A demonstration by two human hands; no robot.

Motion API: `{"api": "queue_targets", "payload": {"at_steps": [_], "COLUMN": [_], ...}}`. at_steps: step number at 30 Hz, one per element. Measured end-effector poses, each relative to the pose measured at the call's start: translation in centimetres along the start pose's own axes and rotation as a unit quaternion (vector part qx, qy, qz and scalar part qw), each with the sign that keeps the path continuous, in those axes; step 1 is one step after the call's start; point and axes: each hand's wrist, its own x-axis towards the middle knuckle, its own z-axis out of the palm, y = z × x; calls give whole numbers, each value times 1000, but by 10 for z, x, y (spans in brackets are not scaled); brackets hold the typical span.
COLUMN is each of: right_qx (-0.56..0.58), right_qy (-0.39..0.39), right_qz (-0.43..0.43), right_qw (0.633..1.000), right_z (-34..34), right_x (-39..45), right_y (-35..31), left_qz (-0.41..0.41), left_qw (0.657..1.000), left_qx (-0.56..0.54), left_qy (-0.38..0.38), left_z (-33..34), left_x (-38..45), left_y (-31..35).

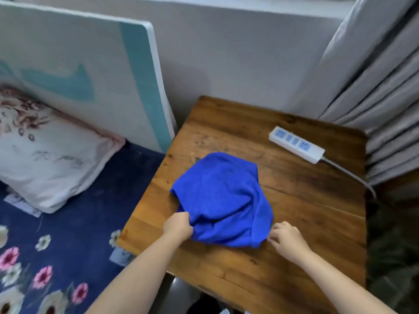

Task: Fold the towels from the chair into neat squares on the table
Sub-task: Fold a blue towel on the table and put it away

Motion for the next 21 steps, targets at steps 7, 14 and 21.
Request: {"api": "queue_targets", "payload": {"at_steps": [7, 14, 21], "right_qx": [63, 105, 158], "right_qy": [60, 20, 123], "right_qz": [209, 405, 385], "right_qw": [974, 908, 901], "right_z": [5, 20, -8], "right_x": [33, 50, 51], "right_y": [-28, -54, -69], "left_qz": [4, 3, 36], "left_qw": [999, 975, 885], "left_qx": [-46, -219, -461], "left_qy": [-12, 37, 49], "left_z": [4, 14, -18], "left_x": [43, 55, 69], "left_y": [-24, -27, -37]}}
